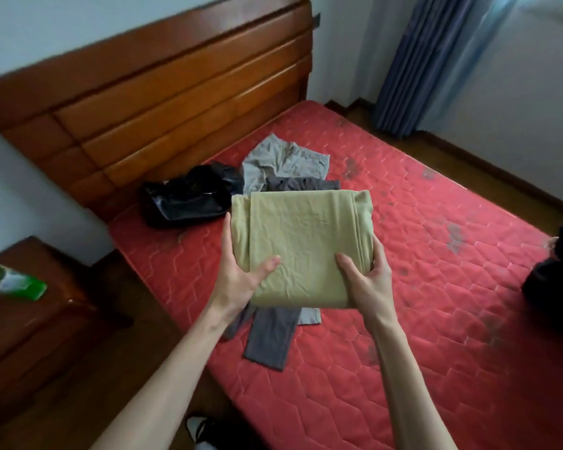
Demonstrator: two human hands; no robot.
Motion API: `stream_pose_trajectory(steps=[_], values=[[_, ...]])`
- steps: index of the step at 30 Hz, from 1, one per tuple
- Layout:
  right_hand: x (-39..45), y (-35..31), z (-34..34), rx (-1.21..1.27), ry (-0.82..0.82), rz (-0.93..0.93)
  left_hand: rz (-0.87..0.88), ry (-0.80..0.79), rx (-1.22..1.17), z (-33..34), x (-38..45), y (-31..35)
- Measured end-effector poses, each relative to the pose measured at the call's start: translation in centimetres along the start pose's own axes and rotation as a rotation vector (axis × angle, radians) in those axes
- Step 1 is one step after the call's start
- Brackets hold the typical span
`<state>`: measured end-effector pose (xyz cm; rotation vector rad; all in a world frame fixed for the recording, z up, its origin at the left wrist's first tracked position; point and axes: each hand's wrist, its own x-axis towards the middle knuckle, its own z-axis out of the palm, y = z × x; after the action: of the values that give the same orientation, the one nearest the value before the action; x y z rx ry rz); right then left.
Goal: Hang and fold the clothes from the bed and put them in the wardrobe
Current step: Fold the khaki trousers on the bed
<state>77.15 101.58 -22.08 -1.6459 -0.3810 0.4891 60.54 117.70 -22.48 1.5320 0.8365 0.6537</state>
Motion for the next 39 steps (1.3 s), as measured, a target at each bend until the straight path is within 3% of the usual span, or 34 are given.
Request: stream_pose_trajectory(steps=[14,25,39], values=[[-3.2,-8.2,25.6,-0.006,-0.429,-0.100,0.034,0.392,-0.115,-25.5,-3.0,4.0],[-10.6,-12.2,46.4,0.032,-0.753,-0.143,0.052,0.690,-0.155,-44.6,-7.3,3.0],[-17.7,-13.6,71.1,0.001,-1.239,-0.187,-0.149,1.181,-0.271,-61.4,-11.4,0.5]])
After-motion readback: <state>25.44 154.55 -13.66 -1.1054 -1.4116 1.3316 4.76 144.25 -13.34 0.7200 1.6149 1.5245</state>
